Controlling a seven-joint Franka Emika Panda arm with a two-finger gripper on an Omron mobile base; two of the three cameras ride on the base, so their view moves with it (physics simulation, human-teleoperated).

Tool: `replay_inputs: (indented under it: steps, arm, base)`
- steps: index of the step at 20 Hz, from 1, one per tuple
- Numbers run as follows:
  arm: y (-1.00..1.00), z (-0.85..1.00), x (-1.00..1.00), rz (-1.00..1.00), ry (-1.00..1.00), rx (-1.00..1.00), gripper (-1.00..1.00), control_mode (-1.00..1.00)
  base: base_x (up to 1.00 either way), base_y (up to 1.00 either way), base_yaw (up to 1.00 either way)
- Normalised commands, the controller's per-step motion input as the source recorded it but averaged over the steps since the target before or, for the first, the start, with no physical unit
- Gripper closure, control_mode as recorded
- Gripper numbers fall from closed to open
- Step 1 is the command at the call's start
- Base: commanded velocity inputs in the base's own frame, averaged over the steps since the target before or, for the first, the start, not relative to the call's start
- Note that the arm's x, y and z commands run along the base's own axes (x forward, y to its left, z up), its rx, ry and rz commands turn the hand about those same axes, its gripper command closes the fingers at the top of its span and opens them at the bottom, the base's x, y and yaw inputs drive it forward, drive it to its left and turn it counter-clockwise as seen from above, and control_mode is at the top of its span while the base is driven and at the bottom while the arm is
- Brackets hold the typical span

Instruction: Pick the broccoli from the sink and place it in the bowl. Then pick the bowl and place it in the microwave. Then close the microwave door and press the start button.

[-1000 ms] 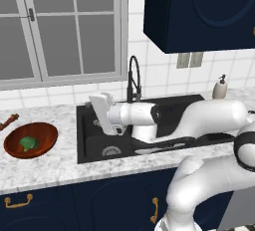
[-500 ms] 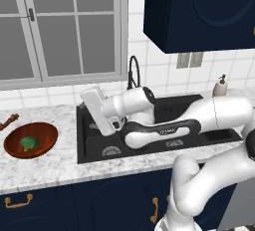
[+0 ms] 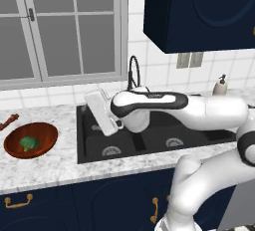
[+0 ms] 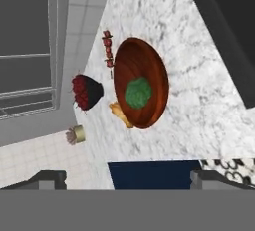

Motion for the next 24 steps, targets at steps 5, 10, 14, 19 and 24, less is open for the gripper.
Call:
replay_inputs:
  steps: [5,10,14,19,24]
  arm:
    - [0.06,0.22,0.06,0.13,-0.02,-0.13,-1.0,-1.0]
    - [0.0,0.74,0.12,0.36,0.05,-0.21,-1.0,-1.0]
    - [0.0,0.69,0.01,0.36,0.08,-0.12,-1.0,-1.0]
    - [0.01,-0.36,0.0,0.1,-0.01,0.0,-1.0,-1.0]
    - [0.4,-0.33,0.2,-0.03,0.0,0.0,-1.0,-1.0]
  base:
    - [0.0,0.0,0.0]
    - [0.0,0.0,0.0]
    - [0.0,0.0,0.0]
    - [0.0,0.0,0.0]
    - [0.0,0.0,0.0]
